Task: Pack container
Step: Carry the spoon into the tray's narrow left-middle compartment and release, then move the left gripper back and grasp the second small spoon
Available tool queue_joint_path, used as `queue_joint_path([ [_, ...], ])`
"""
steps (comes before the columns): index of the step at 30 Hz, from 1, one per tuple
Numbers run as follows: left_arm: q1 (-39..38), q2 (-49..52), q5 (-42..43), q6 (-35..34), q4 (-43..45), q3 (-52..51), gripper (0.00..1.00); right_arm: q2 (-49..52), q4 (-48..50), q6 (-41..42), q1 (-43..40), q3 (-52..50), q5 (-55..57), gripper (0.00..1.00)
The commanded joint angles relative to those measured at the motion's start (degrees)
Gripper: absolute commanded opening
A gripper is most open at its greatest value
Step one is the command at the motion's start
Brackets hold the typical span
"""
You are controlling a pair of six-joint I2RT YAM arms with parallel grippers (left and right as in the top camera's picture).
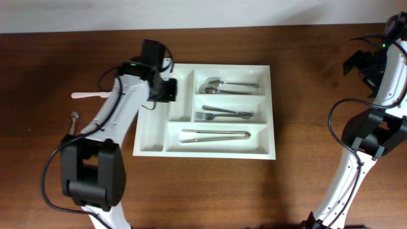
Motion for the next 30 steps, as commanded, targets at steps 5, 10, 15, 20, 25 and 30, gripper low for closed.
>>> queue_joint_path([
  [5, -2.8, -1.0, 0.8, -5.6, 3.8, 0.5, 0.39, -1.6, -0.1, -0.1, 0.1, 1.0, -0.1, 0.99],
  [10, -1.2, -1.1, -3.8, -5.6, 3.9, 2.0, 0.99, -1.6, -0.1, -0.1, 0.1, 1.0, -0.1, 0.99],
  [15, 8.5, -1.3, -15.5, 4.1, -7.3, 7.6, 0.99, -1.6, -0.1, -0.1, 0.1, 1.0, -0.1, 0.99],
  [20, 19.8, -1.2, -23.6, 14.4, -14.8, 5.7, 0.99, -1.6, -0.1, -0.1, 0.1, 1.0, -0.1, 0.99],
  [25, 30.1, -1.2, -20.7, 15.2, -14.4, 3.1, 0.99, -1.6, -0.1, -0.1, 0.1, 1.0, -0.1, 0.99],
  [30, 35.0, -1.2, -13.3, 22.1, -12.5, 0.2, 0.99, -1.6, -0.1, -0.1, 0.1, 1.0, -0.1, 0.99],
])
